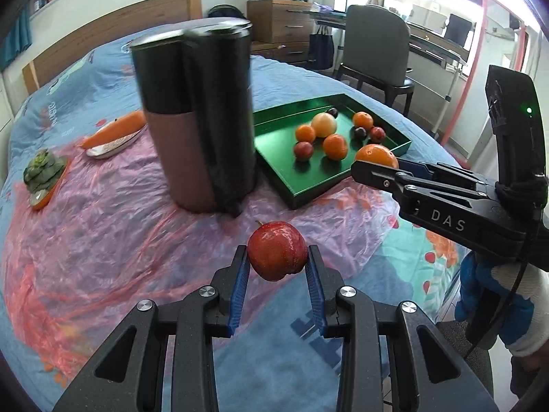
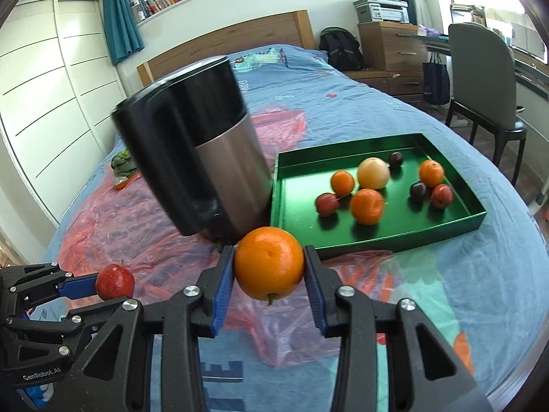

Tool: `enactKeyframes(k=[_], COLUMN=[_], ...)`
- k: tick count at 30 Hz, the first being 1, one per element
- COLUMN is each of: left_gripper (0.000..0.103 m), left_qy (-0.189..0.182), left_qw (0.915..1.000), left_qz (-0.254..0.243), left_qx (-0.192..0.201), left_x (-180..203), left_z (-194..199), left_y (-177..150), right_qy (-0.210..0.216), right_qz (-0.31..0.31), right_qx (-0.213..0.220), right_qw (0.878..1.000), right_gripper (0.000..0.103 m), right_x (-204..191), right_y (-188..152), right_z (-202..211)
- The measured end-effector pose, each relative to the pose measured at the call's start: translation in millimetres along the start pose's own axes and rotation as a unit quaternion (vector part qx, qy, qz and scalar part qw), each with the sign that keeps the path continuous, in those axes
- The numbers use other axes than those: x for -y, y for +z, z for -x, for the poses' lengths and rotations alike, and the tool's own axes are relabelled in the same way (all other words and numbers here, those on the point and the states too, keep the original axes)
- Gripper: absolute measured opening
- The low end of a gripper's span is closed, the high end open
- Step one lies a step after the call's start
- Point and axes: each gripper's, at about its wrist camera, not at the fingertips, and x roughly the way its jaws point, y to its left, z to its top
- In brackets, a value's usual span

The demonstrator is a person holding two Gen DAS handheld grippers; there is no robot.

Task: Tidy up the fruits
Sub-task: 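Carry the red apple and orange over the green tray with both tools, then open both tools to drop the apple and orange into the tray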

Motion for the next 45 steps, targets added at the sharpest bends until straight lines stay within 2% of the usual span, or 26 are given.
enactKeyframes(k=[6,9,15,20,25,28,32,37,41,45], left_gripper=[0.028,0.028,0.028,0.028,0.028,0.028,0.028,0.028,0.029,0.031], left_qy=[-0.009,-0.001,0.01,0.028,0.045,0.072,0.082,0.093,0.082,0.068], left_qw=[0.9994,0.9993,0.9997,0.9994,0.9981,0.9966,0.994,0.9918,0.9904,0.9895], left_qz=[-0.033,-0.038,-0.024,0.018,0.039,0.038,0.064,0.073,0.084,0.097], left_qx=[0.008,0.004,0.001,-0.008,-0.015,-0.015,-0.033,-0.047,-0.074,-0.083], left_x=[36.6,48.5,50.2,39.0,37.5,36.2,24.9,18.3,14.3,10.1], left_z=[-36.3,-61.9,-110.9,-154.4,-193.9,-218.3,-246.9,-268.6,-284.2,-287.7], left_y=[49.6,76.4,123.6,156.3,180.1,195.3,203.9,199.2,191.5,188.8], right_qy=[-0.038,-0.052,-0.07,-0.079,-0.086,-0.093,-0.097,-0.102,-0.098,-0.1], right_qz=[-0.026,-0.033,-0.036,-0.032,-0.023,-0.012,0.003,0.023,0.029,0.034], right_qx=[0.011,0.013,0.01,-0.004,-0.018,-0.025,-0.032,-0.03,-0.031,-0.036], right_qw=[0.999,0.998,0.997,0.996,0.996,0.995,0.995,0.994,0.994,0.994], right_gripper=[0.04,0.04,0.04,0.04,0.04,0.04,0.04,0.04,0.04,0.04], right_x=[58.9,82.9,116.7,139.1,152.3,156.3,160.5,159.8,157.1,153.4], right_y=[11.6,20.5,35.1,38.0,36.1,34.1,31.8,29.6,28.3,27.2], right_z=[-5.5,-16.9,-47.7,-73.0,-93.5,-101.8,-110.3,-113.5,-113.7,-114.5])
